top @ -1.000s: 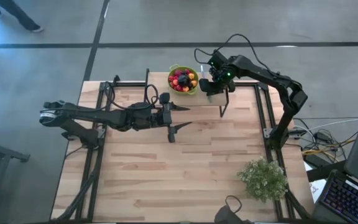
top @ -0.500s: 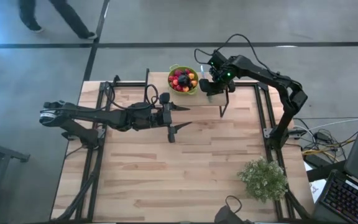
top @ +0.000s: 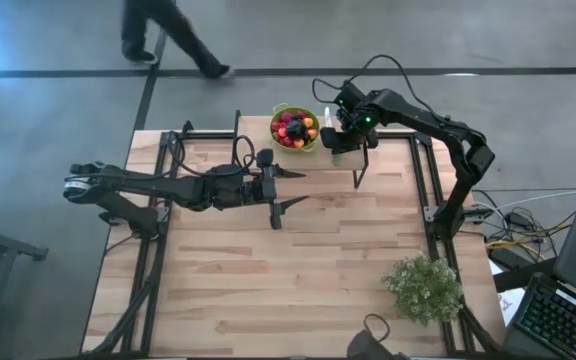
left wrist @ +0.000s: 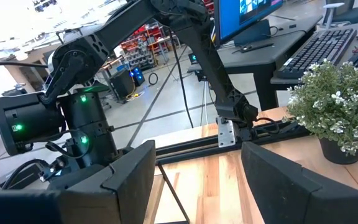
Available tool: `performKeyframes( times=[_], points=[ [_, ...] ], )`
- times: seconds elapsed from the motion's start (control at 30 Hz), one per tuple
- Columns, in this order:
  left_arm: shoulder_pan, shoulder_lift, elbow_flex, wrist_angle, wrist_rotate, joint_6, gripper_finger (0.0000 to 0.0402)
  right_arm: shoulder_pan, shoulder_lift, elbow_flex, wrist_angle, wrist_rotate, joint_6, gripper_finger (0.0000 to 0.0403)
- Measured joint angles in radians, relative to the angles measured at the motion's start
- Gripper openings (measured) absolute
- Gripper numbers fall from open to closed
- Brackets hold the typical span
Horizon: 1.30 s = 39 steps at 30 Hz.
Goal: Pick & Place Fruit
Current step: Put the green knife on the shelf to the left of the green colander, then return to Home Position
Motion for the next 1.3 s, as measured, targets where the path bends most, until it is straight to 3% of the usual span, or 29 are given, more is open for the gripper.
performKeyframes(
  times=[0.53,0.83,0.97,1.2,1.3],
  points=[
    [0.000,0.000,0.000,0.000,0.000,0.000,0.0243,-0.014,-0.044,-0.001,-0.004,-0.022,-0.042,0.0122],
    [0.000,0.000,0.000,0.000,0.000,0.000,0.0243,-0.027,-0.136,0.000,0.004,-0.031,-0.126,0.0138],
    [0.000,0.000,0.000,0.000,0.000,0.000,0.0243,-0.031,-0.187,-0.001,0.036,-0.008,-0.214,0.0117],
    [0.000,0.000,0.000,0.000,0.000,0.000,0.0243,-0.002,-0.297,-0.003,0.098,-0.004,-0.384,0.0027],
    [0.000,0.000,0.000,0.000,-0.003,0.000,0.0243,0.004,-0.354,-0.008,0.116,0.017,-0.419,0.0013]
  ],
)
